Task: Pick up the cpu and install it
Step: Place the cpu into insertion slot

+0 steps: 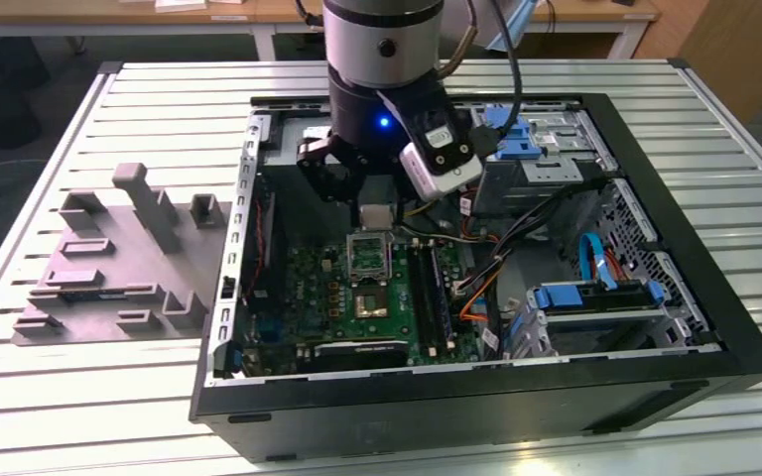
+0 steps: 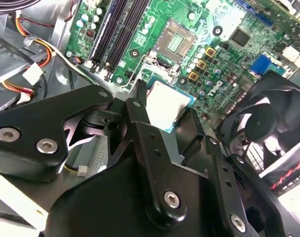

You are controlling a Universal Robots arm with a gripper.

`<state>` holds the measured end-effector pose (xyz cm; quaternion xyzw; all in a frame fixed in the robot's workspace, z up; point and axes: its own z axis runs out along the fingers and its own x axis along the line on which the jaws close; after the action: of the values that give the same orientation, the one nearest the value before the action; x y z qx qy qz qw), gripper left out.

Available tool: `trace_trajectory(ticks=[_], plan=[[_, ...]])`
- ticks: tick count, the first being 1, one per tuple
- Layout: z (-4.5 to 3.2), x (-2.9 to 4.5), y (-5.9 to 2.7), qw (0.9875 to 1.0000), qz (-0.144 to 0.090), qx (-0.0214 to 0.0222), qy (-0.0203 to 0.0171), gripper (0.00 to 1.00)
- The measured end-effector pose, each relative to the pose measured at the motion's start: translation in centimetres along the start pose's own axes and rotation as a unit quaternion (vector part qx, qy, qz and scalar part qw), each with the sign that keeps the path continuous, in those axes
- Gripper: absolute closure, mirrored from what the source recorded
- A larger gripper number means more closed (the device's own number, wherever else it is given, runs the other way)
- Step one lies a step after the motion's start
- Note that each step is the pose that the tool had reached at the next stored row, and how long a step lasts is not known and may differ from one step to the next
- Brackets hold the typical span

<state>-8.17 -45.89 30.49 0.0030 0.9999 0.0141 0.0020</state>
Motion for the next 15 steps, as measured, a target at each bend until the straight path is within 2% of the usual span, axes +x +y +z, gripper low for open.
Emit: trace_trajectory(ticks=[6,15], plan=[[0.95,0.0,-0.03,1.0,0.0,0.0,0.0001,0.53],[1.13,0.0,-0.03,1.0,0.0,0.0,0.0001,0.53]])
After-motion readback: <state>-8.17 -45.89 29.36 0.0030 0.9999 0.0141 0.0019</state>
